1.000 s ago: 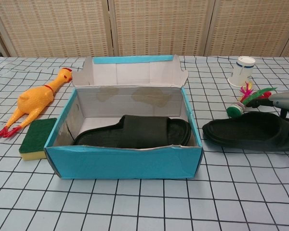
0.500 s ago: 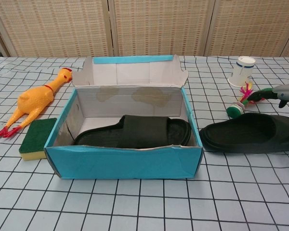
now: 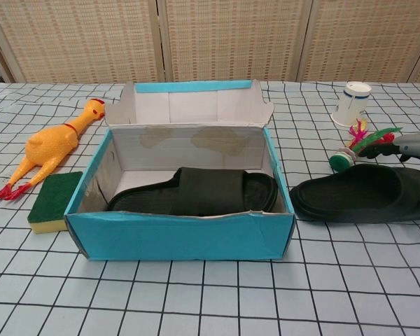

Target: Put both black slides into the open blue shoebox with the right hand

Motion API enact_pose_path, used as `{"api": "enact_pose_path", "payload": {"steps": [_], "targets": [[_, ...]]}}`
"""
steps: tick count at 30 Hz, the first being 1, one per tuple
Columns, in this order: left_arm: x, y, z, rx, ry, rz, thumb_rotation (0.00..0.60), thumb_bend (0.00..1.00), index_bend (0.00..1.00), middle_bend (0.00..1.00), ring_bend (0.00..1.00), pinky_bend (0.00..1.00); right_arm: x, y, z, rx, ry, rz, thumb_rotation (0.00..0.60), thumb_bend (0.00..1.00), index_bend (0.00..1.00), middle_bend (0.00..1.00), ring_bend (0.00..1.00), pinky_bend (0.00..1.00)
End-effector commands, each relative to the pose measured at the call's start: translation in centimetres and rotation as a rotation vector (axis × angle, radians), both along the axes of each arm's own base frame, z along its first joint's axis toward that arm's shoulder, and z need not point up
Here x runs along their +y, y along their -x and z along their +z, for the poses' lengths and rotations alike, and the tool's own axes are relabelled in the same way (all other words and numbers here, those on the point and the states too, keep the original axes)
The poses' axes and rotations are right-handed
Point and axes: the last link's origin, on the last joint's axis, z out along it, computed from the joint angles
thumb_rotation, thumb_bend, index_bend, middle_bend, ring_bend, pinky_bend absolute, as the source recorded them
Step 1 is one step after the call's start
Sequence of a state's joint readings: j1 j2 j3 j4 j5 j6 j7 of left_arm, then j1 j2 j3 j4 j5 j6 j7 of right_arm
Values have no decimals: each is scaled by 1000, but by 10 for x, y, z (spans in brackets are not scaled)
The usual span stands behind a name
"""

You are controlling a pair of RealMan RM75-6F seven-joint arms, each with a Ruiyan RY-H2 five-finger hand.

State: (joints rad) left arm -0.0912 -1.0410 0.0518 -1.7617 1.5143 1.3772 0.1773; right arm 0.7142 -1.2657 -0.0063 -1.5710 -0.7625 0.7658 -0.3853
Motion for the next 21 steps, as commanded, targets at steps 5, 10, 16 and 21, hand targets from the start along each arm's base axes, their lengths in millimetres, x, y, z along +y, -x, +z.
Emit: {"api": "enact_pose_path", "payload": {"steps": [5,10,16,21], "targets": [[-1,0,1,-2,-2,0,600,485,351,367,388,552,-1,4,-5,7,-21,-16,600,61,60,42,0,74],[0,0,1,-2,-1,0,600,484,350,375,388,552,-2,8,-6,27,-2,-16,600,62,181,174,85,121],[0,0,0,-2,-1,1,600,485,351,376,389,552,-3,10,-6,46,17,-14,600,62,384,323,228,242],[0,0,0,0,1,2,600,484,351,376,389,552,-2,9,-2,45,50,-3,600,62,471,403,296,274]]}}
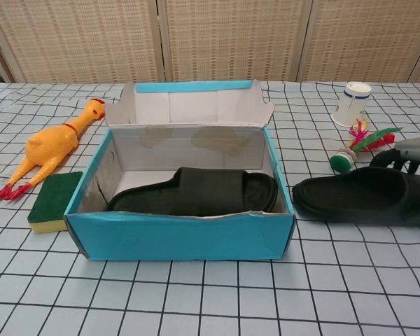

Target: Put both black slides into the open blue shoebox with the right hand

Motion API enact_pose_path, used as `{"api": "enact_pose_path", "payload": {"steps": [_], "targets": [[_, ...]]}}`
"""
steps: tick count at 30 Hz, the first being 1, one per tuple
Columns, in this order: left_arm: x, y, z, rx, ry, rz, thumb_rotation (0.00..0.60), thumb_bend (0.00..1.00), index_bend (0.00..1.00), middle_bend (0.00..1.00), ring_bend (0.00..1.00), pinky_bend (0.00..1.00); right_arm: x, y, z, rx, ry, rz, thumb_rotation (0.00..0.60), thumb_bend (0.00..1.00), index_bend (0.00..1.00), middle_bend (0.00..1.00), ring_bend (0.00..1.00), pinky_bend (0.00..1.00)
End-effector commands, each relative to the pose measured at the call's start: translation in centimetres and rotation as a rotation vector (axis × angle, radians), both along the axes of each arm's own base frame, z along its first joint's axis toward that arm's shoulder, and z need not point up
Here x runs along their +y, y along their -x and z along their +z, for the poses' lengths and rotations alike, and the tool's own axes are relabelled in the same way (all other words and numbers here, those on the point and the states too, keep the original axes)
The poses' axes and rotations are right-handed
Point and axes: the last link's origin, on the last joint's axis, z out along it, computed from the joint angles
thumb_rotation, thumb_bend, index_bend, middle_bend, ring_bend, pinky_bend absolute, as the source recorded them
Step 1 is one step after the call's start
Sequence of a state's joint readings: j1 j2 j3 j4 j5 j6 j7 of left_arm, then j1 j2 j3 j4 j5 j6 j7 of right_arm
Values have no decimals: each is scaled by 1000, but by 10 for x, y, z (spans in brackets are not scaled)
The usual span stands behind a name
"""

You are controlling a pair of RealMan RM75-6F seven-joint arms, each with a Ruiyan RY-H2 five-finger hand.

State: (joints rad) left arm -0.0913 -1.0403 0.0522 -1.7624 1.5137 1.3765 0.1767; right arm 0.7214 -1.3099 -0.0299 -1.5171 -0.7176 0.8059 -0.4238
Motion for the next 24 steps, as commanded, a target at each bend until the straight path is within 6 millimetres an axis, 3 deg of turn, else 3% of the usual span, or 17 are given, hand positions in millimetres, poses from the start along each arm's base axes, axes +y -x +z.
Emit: {"api": "enact_pose_path", "payload": {"steps": [1,8,13,17,24], "targets": [[0,0,0,1,0,1,600,484,351,376,389,552,4,-5,6,-11,36,25,600,62,474,405,298,274],[0,1,-1,4,4,4,600,484,351,376,388,553,30,-29,33,81,261,214,600,62,474,415,306,274],[0,0,0,5,0,4,600,484,351,376,389,553,53,-48,36,171,464,340,600,62,474,418,309,274],[0,1,0,3,-1,7,600,483,351,376,389,553,61,-67,30,72,589,461,600,62,501,451,342,299],[0,0,0,0,-1,4,600,484,351,376,389,553,60,-99,16,-133,654,617,600,62,510,460,347,303]]}}
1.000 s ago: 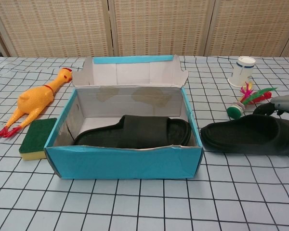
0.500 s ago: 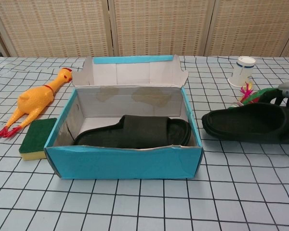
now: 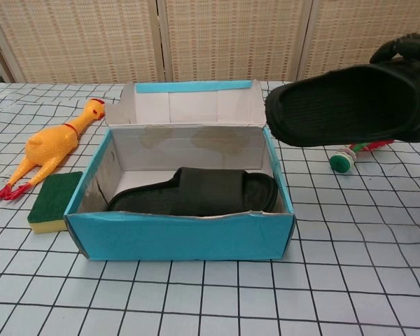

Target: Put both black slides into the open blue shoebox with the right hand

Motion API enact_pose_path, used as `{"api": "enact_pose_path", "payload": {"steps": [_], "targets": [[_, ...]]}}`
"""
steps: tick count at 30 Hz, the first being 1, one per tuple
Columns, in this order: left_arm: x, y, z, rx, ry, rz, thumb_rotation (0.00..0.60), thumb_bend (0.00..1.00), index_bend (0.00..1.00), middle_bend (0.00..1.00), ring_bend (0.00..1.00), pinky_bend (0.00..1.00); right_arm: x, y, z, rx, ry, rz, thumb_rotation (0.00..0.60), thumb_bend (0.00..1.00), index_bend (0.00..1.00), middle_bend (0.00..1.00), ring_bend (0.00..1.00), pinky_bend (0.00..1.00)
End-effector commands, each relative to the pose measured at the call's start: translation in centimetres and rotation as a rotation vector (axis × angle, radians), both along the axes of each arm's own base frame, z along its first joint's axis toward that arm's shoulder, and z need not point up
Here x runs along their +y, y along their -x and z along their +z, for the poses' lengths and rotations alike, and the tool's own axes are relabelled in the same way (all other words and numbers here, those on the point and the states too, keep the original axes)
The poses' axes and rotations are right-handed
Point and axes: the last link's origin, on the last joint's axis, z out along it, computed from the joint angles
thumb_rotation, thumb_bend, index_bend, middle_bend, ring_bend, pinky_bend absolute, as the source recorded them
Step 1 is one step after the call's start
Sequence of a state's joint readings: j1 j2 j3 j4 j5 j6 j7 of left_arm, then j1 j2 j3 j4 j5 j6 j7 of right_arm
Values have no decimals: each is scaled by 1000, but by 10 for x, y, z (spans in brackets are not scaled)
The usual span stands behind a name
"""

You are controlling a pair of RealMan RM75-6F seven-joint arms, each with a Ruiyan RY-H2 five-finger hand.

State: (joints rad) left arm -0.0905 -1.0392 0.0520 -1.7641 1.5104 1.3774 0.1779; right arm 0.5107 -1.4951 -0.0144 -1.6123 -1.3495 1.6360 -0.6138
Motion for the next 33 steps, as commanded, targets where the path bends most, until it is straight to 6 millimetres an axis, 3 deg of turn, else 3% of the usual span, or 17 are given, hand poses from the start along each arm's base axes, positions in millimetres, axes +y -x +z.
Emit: {"api": "enact_pose_path", "payload": {"steps": [1,15,33], "targets": [[0,0,0,-1,1,0,600,484,351,376,389,553,2,-18,-11,-102,45,107,600,62,510,461,347,303],[0,-1,1,-9,5,-2,600,484,351,376,389,553,-28,-96,-73,-230,-6,314,600,61,531,482,351,303],[-1,-2,3,-23,5,-8,600,483,351,377,391,553,-55,-122,-143,-173,-65,291,600,61,535,483,351,303]]}}
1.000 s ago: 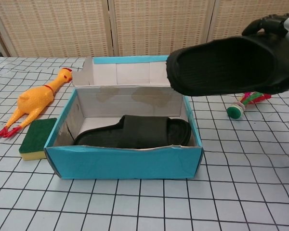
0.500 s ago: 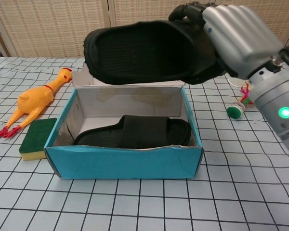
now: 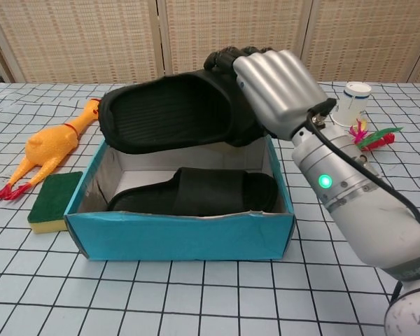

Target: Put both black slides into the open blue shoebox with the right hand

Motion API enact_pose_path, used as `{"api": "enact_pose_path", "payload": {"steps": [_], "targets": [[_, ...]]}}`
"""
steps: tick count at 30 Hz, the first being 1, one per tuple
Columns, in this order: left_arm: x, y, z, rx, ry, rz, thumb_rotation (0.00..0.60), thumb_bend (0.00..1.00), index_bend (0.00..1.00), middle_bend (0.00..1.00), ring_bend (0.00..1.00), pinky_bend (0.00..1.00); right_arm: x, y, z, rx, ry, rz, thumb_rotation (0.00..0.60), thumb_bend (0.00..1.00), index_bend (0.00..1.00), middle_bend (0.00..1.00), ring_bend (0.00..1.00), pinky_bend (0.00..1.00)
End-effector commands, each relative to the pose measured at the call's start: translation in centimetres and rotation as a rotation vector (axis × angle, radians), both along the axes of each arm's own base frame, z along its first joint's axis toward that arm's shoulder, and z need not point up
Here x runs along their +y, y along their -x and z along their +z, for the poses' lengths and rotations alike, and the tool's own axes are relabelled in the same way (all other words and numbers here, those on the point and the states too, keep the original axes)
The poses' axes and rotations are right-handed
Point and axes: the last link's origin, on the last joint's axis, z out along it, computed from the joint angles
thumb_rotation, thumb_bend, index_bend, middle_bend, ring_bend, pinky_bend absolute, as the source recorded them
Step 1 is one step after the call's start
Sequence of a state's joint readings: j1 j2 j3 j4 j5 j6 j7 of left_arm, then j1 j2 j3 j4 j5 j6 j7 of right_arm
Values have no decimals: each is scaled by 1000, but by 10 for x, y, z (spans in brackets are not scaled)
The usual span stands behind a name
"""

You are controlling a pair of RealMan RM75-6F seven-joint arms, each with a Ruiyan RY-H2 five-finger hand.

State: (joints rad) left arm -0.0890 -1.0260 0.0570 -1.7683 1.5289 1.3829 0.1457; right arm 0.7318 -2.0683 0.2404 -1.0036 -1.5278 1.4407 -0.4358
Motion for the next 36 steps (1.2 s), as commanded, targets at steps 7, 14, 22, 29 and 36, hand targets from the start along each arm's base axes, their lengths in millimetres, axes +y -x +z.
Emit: {"api": "enact_pose_path", "payload": {"steps": [7,14,22,29,36], "targets": [[1,0,2,-13,3,-1,600,484,352,379,392,553,-11,-21,-27,-10,-30,-6,600,61,536,484,351,303],[-1,-2,4,-24,-2,-10,600,483,356,379,392,553,-9,-23,-44,20,-47,-8,600,61,536,484,351,303],[-1,-1,5,-30,1,-8,600,483,357,380,392,554,-7,-15,-52,64,-54,-17,600,61,536,484,351,303],[-1,-2,4,-29,6,-9,600,484,358,380,392,554,-9,-5,-58,123,-71,-34,600,61,534,484,351,303],[-1,-1,4,-28,5,-6,600,483,358,380,392,554,-9,-4,-59,95,-123,-54,600,61,295,268,145,179]]}}
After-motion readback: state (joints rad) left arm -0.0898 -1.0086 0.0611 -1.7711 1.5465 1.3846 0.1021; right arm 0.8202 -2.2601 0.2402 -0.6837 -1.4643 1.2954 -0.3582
